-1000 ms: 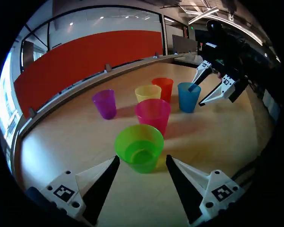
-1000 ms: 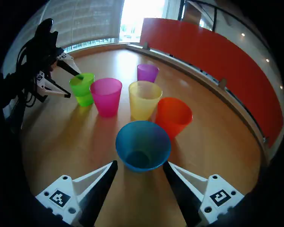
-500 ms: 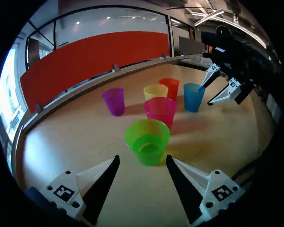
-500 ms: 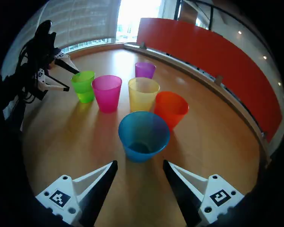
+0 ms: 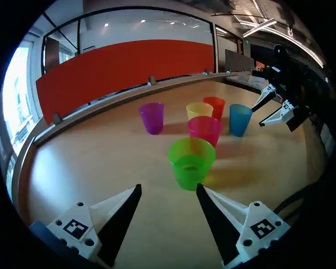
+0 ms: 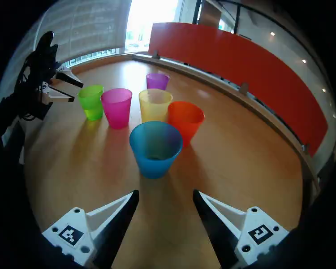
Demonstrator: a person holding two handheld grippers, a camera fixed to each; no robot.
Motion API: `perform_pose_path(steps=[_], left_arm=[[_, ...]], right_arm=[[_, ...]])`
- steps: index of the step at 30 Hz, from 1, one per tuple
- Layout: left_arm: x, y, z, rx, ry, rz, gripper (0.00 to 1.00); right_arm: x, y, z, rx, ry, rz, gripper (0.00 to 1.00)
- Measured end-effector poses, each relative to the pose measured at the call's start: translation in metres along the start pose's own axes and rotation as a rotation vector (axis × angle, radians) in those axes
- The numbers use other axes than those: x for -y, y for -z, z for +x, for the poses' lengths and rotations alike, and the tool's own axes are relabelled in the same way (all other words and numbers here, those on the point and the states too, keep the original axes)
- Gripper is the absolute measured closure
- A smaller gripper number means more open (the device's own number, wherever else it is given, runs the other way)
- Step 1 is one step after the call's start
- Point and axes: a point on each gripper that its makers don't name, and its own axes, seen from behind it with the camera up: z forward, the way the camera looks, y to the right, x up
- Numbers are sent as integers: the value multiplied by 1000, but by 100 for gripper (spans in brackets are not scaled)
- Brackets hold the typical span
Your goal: Pour water
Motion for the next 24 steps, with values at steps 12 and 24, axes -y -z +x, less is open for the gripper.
perform_pose_path(steps=[12, 24], left_arm=[[27, 14, 0, -44, 60, 103, 9], [58, 32, 8, -111, 107, 223, 9]], right_arm=[[-24, 23, 4, -70, -84, -109, 7], [-54, 52, 17, -182, -155, -241, 7]])
